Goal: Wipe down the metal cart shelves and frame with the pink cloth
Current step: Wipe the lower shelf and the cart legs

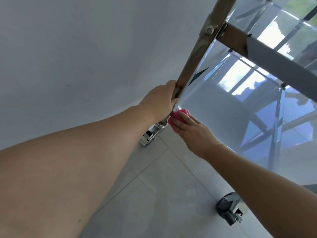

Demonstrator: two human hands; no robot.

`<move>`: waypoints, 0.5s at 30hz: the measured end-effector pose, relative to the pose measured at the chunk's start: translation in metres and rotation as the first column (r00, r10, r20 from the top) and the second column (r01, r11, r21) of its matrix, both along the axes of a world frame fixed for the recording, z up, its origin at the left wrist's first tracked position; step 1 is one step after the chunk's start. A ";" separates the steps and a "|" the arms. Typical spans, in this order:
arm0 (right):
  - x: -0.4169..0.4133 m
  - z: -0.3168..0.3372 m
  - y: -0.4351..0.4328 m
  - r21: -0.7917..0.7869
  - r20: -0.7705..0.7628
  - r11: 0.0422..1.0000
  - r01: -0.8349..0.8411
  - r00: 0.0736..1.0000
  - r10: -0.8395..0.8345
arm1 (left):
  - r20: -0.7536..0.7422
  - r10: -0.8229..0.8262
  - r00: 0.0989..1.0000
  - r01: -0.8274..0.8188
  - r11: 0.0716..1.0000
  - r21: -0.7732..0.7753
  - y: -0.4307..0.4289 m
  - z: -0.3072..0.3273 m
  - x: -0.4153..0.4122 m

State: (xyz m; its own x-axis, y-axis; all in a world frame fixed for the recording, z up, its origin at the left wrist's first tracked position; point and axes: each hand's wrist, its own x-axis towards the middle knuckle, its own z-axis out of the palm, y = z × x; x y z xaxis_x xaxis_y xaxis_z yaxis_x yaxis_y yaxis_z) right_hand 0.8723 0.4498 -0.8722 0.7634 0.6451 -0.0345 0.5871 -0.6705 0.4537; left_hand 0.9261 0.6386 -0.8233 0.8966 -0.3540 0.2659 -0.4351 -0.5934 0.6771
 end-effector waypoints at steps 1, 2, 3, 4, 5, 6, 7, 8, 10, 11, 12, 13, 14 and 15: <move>-0.003 -0.001 -0.002 0.004 0.006 1.000 0.002 1.000 -0.002 | 0.001 0.000 1.000 0.000 1.000 0.001 0.000 0.001 -0.001; -0.007 -0.001 -0.005 0.004 0.008 1.000 0.005 1.000 -0.005 | -0.001 0.001 1.000 -0.001 1.000 0.001 0.000 0.002 -0.001; -0.010 -0.002 -0.008 -0.004 0.008 1.000 0.009 1.000 -0.009 | -0.005 0.003 1.000 -0.003 1.000 0.004 0.000 0.003 -0.002; -0.014 -0.002 -0.012 -0.013 0.009 1.000 0.013 1.000 -0.012 | -0.009 0.008 1.000 -0.007 1.000 0.007 0.000 0.003 -0.002; -0.017 -0.001 -0.016 -0.021 0.011 1.000 0.016 1.000 -0.016 | -0.011 0.012 1.000 -0.012 1.000 0.010 -0.001 0.003 -0.003; -0.021 0.000 -0.020 -0.029 0.009 0.999 0.023 1.000 -0.022 | -0.016 0.017 1.000 -0.017 1.000 0.013 -0.001 0.003 -0.003; -0.025 0.000 -0.023 -0.037 0.005 0.999 0.030 1.000 -0.030 | -0.021 0.022 1.000 -0.022 1.000 0.015 -0.001 0.004 -0.003; -0.029 0.001 -0.027 -0.046 0.002 0.998 0.037 0.999 -0.037 | -0.025 0.028 0.999 -0.027 1.000 0.015 -0.001 0.004 -0.003; -0.035 0.001 -0.034 -0.058 -0.007 0.997 0.050 0.999 -0.051 | -0.036 0.036 0.999 -0.035 0.999 0.007 -0.001 0.005 -0.004; -0.037 0.001 -0.036 -0.064 -0.015 0.996 0.058 0.998 -0.059 | -0.042 0.032 0.999 -0.032 0.999 0.009 -0.001 0.004 -0.005; -0.039 0.001 -0.038 -0.070 -0.019 0.995 0.065 0.998 -0.066 | -0.053 0.025 0.998 -0.024 0.999 0.026 -0.001 0.003 -0.007; -0.040 0.002 -0.039 -0.074 -0.017 0.995 0.068 0.997 -0.069 | -0.067 0.017 0.998 -0.013 0.998 0.059 0.000 0.002 -0.010; -0.042 0.003 -0.040 -0.077 -0.006 0.995 0.066 0.998 -0.067 | -0.085 0.016 0.996 -0.006 0.993 0.114 0.003 -0.001 -0.013; -0.044 0.004 -0.042 -0.084 0.006 0.994 0.064 0.998 -0.064 | -0.097 0.020 0.995 -0.001 0.982 0.186 0.006 -0.004 -0.018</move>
State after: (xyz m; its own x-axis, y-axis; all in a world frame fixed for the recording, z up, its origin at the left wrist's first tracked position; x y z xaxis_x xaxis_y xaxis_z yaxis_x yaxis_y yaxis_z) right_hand 0.8280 0.4083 -0.8680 0.8033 0.5896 -0.0839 0.5424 -0.6661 0.5120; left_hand 0.9086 0.6448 -0.8269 0.9190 -0.3794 0.1073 -0.3654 -0.7170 0.5936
